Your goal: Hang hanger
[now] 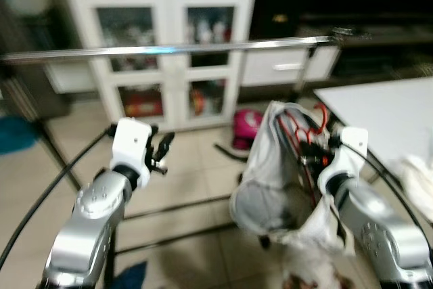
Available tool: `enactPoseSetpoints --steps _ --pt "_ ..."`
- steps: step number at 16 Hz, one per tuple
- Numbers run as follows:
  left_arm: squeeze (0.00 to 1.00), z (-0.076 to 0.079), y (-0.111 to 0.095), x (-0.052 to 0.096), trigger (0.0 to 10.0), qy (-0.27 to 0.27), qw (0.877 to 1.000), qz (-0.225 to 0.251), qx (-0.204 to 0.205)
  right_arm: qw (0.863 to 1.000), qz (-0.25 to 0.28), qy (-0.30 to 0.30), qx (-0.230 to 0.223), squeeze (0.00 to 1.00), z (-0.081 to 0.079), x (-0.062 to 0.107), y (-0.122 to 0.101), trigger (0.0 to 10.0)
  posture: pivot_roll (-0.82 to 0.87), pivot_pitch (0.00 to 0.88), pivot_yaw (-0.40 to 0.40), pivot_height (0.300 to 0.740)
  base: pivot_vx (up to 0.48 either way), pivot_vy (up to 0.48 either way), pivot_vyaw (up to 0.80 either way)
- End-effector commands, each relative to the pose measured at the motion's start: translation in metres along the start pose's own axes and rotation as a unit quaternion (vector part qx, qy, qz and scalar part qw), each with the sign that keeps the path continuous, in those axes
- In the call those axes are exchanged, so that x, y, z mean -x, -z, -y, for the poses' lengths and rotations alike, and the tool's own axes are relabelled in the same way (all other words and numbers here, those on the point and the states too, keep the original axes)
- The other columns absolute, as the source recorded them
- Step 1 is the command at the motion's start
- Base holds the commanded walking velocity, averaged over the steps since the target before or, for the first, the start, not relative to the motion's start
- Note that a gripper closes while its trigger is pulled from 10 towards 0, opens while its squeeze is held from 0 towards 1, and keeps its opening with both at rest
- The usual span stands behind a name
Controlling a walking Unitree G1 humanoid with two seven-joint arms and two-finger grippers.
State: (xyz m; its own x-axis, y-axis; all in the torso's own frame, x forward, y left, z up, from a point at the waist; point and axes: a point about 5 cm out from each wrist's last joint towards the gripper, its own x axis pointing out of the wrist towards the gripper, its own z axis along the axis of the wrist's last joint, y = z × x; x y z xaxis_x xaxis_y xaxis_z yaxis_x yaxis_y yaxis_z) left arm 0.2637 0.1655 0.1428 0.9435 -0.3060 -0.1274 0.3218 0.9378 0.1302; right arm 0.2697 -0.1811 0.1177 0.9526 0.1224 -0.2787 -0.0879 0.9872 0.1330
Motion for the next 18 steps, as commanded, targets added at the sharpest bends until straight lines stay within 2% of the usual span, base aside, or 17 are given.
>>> enactPoseSetpoints --steps 1,4,5,9,12,18 --pt "0.00 0.004 -0.001 -0.002 10.0 0.009 1.000 0.000 -0.004 0.998 0.057 -0.003 0.000 0.00 -0.003 -0.008 -0.025 10.0 -0.01 0.000 -0.046 0.740 0.349 0.000 0.00" --pt "0.00 0.005 -0.001 -0.001 10.0 0.005 1.000 0.002 0.001 0.998 0.065 -0.026 0.001 0.00 -0.011 -0.014 -0.031 10.0 0.00 0.000 -0.052 0.740 0.347 0.000 0.00" --pt "0.00 0.004 -0.001 -0.001 10.0 0.005 1.000 0.003 0.001 0.997 0.062 -0.034 0.020 0.00 -0.014 -0.016 -0.032 10.0 0.00 0.000 -0.055 0.740 0.349 0.000 0.00" --pt "0.00 0.002 -0.003 -0.001 10.0 0.002 1.000 0.006 -0.001 0.996 0.081 -0.034 0.022 0.00 -0.017 -0.021 -0.042 10.0 0.01 0.000 -0.055 0.740 0.351 0.000 0.69" --pt "0.00 0.001 -0.004 -0.001 10.0 0.001 1.000 0.010 0.000 0.993 0.105 -0.045 0.011 0.00 -0.020 -0.020 -0.057 10.0 0.01 0.000 -0.054 0.740 0.349 0.000 0.00" --pt "0.00 0.003 -0.008 -0.002 10.0 0.010 1.000 0.025 0.006 0.990 0.132 -0.049 0.015 0.00 -0.024 -0.028 -0.078 10.0 0.00 0.000 -0.061 0.740 0.293 0.000 0.00"
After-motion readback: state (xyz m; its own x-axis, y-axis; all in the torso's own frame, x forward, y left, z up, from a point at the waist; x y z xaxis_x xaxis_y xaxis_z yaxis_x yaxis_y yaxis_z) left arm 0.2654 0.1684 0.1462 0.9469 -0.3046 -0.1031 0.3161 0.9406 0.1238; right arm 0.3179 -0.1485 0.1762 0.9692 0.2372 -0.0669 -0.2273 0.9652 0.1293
